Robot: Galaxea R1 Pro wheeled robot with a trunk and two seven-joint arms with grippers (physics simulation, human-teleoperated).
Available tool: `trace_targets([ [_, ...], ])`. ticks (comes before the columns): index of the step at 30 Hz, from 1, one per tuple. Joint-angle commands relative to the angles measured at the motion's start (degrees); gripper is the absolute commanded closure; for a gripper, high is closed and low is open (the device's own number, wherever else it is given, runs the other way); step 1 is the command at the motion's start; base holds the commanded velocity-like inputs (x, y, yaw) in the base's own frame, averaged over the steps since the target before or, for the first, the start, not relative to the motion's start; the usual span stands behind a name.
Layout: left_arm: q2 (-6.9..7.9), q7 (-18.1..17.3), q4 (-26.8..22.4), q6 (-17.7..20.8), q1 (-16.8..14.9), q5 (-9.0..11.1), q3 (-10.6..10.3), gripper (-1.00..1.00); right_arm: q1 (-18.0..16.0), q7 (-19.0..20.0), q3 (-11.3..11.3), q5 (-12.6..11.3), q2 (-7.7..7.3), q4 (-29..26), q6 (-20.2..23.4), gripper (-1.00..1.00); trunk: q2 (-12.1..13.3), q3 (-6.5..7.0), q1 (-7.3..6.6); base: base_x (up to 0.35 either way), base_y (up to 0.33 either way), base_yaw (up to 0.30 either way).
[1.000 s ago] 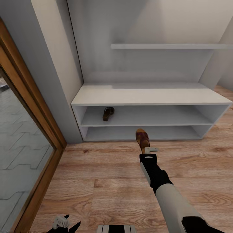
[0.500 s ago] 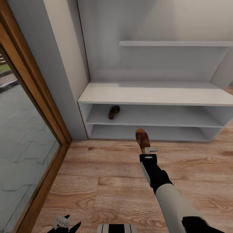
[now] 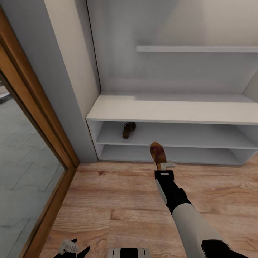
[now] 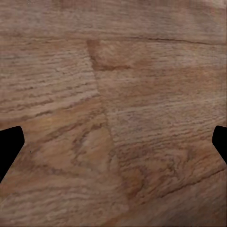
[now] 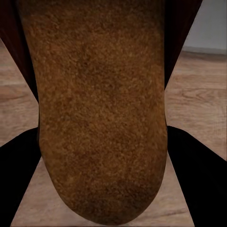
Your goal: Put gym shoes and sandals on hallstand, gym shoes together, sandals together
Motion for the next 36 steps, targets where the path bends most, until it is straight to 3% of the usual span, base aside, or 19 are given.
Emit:
trace_targets([
  [1, -0.01, -0.3, 0.1, 0.0, 0.0, 0.3, 0.1, -1.0, 0.0, 0.1, -0.2, 0.6, 0.07, -0.1, 0.4, 1.0, 0.0, -0.05, 0.02, 0.318, 0.141, 0.0],
  [15, -0.02, -0.4, 0.3, -0.1, 0.0, 0.3, 0.2, -1.0, 0.0, 0.0, -0.2, 0.6, 0.07, -0.1, 0.4, 1.0, 0.0, -0.07, 0.02, 0.298, 0.131, 0.0],
  [36, -0.2, -0.5, 0.2, -0.1, 0.1, 0.3, 0.1, -1.0, 0.0, 0.1, -0.3, 0.5, 0.07, 0.1, 0.4, 1.0, 0.0, -0.62, 0.02, 0.037, 0.003, 0.018],
])
